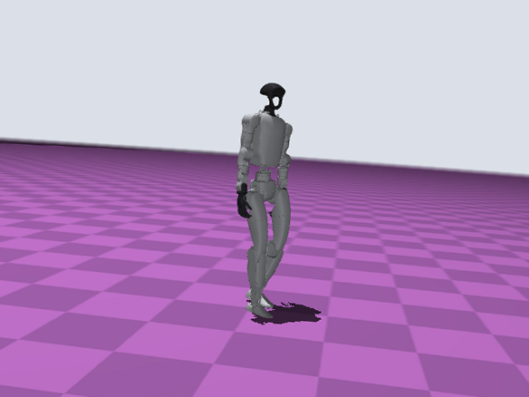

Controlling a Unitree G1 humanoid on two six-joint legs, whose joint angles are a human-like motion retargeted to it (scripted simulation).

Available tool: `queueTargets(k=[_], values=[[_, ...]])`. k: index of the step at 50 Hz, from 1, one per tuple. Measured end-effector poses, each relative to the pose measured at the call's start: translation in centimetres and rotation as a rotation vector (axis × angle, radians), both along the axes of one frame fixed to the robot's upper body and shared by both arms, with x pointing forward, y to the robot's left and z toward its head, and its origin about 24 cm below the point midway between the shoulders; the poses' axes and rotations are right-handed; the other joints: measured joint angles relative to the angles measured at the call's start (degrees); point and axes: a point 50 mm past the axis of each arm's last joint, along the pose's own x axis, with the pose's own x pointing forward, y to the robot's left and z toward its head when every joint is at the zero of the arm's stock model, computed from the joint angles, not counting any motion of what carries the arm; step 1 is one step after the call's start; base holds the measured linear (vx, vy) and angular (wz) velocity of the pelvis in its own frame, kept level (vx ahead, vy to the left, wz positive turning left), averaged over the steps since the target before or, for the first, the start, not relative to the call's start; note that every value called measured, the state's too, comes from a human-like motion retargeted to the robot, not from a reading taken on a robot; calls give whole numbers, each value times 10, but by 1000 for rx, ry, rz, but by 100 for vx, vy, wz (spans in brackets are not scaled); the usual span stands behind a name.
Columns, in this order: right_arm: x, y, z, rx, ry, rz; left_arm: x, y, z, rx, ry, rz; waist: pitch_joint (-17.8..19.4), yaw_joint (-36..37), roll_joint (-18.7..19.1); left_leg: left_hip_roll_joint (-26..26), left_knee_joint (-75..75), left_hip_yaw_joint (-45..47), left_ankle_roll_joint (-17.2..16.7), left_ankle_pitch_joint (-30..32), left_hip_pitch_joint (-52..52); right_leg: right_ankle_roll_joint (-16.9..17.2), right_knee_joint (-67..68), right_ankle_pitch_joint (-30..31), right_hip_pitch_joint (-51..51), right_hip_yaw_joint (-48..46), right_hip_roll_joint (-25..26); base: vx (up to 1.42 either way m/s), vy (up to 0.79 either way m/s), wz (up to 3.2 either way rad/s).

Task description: Walk run

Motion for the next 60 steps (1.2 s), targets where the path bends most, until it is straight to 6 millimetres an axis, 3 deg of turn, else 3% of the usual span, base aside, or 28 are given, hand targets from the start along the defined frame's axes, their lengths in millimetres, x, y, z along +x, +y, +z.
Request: queueTargets(k=[3, 4, 5, 8, 10, 12, 15, 17, 20, 23, 28, 30, 35, 38, 41, 43, 45, 48, 53, 60], values=[[-1, -5, 0, -38, -3, 15, -1, -7, -1, -9, 10, -61, 4, 26, 8, -28, -62, -101, 2, 20, 9, 8, -11, 26, -4, 57, 23, -9, 2, -290], [0, -7, 1, -43, -6, 23, 2, -10, -3, -6, -13, -68, 9, 32, 11, -32, -81, -109, 17, 36, 14, 16, -15, 33, -3, 81, 31, -16, 2, -289], [3, -9, 1, -47, -11, 32, 7, -13, -4, -4, -41, -71, 14, 36, 13, -32, -100, -103, 41, 53, 21, 24, -19, 39, -2, 103, 37, -17, 1, -250], [9, -11, 1, -35, -9, 80, 15, -21, -6, -1, -115, -14, 13, 9, 24, -5, -128, 35, 98, 20, 46, 59, -28, 52, -3, 144, 56, -17, -2, -214], [13, -7, 1, -37, -10, 124, 20, -25, -7, 3, -160, 58, 9, -5, 34, 8, -144, 43, 89, 23, 46, 80, -27, 54, -10, 175, 76, -29, -7, -256], [23, -2, 2, -54, -47, 145, 36, -25, -8, 1, -219, 107, 15, -17, 43, 27, -149, 77, 81, 23, 40, 76, -10, 22, -28, 143, 78, -47, -6, -233], [26, -8, 3, -73, -77, 128, 58, -20, -7, -6, -282, 87, 25, -2, 55, 41, -162, 132, 82, 23, 45, 44, 37, -39, -40, -34, 33, -30, 0, -195], [12, -12, 2, -72, -31, 124, 64, -18, -6, 4, -309, 49, 13, 19, 58, 47, -170, 169, 78, 21, 51, 26, 81, -65, -40, -59, 23, -3, -4, -169], [-14, -15, 0, -74, 63, 115, 67, -21, -6, 4, -337, 6, -11, 41, 66, 55, -176, 208, 73, 19, 57, 29, 119, -82, -26, -47, 23, 10, -2, -118], [-28, -18, 1, -71, 110, 83, 70, -28, -7, -25, -357, -1, -12, 44, 74, 61, -175, 226, 67, 17, 65, 21, 92, -85, 14, -41, 19, 0, -4, -60], [-44, -14, 1, -44, 157, 40, 72, -33, -7, -67, -357, -13, -9, 39, 67, 54, -169, 228, 61, 15, 68, 8, -17, -61, 70, -43, 15, -1, -12, 2], [-52, -12, 1, -31, 184, 22, 71, -33, -7, -78, -345, -45, -7, 38, 59, 49, -159, 212, 55, 21, 61, 3, -37, -51, 76, -88, 1, -4, -19, 85], [-48, -11, 1, 7, 174, 43, 81, -35, -7, -85, -350, -124, 13, 43, 39, 29, -96, 131, 46, 37, 14, -3, -44, -46, 64, -108, -28, -16, -9, 73], [-49, -16, 2, -6, 166, 88, 75, -34, -8, -73, -321, -161, 9, 43, 30, -4, -59, 60, 28, -3, 0, -7, -61, -40, 69, -112, -31, 1, -3, 37], [-51, -17, 2, -43, 163, 97, 67, -38, -9, -73, -296, -168, 5, 49, 34, -15, -57, 51, 28, -9, 7, -8, -75, -34, 79, -114, -22, 0, 0, 0], [-53, -16, 2, -44, 164, 92, 59, -42, -10, -83, -272, -157, 1, 51, 49, -10, -105, 37, 46, 18, 29, -11, -82, -34, 88, -114, 1, 7, 4, -16], [-55, -18, 2, -34, 175, 89, 50, -45, -10, -107, -240, -146, -1, 48, 60, -21, -147, 18, 89, 18, 55, -12, -91, -33, 105, -109, 15, 19, 4, -13], [-63, -17, 3, -25, 220, 101, 33, -45, -10, -121, -171, -100, -20, 40, 74, 9, -168, 52, 77, 37, 63, -11, -106, -24, 119, -96, 37, 19, 0, -39], [-63, -13, 3, -23, 214, 41, 40, -43, -10, -125, -185, -96, -4, 43, 71, 13, -211, 53, 68, 61, 107, -7, -98, -16, 131, -101, 34, 1, -1, -5], [-73, -16, 4, -26, 249, 130, 37, -39, -9, -85, -203, -85, -20, 59, 70, 19, -251, 63, 59, 72, 142, -13, -112, -25, 155, -87, 48, 12, -3, -18]])
